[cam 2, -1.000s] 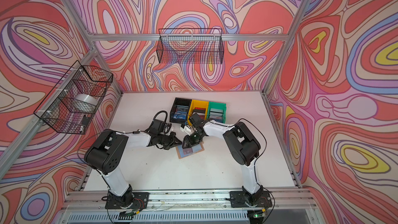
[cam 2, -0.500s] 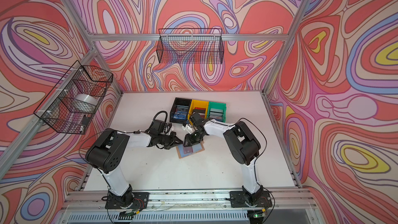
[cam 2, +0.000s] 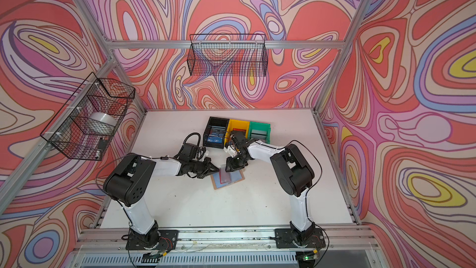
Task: Take the credit cards out of the card holder
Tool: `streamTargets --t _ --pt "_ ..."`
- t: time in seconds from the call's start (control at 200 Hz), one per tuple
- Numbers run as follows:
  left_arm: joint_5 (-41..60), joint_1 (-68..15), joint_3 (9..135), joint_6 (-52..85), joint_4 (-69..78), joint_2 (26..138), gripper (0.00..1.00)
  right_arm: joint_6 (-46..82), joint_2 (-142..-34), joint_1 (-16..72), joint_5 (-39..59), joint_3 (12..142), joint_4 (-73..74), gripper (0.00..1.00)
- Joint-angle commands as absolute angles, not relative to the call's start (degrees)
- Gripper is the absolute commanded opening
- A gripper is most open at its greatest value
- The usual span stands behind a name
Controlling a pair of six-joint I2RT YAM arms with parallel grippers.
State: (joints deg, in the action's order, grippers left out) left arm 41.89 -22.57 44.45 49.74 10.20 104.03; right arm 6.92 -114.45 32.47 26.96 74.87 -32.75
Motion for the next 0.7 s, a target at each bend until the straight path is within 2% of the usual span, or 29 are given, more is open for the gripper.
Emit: streamTargets --t 0.0,0.31,0.696 --pt "37.0 -23.4 43.5 49.9 3.3 107.9 0.0 6.3 -115.0 31.4 20.8 72.8 -37.1 0.35" --pt "36.1 -24.8 47.3 47.8 -2.5 103.3 0.0 6.4 -116.3 31.5 21.7 72.3 -36.3 0.35" --pt "36.2 -27.5 50.6 47.5 -2.9 104.8 0.0 6.1 -116.7 31.4 22.3 71.9 -36.2 0.34"
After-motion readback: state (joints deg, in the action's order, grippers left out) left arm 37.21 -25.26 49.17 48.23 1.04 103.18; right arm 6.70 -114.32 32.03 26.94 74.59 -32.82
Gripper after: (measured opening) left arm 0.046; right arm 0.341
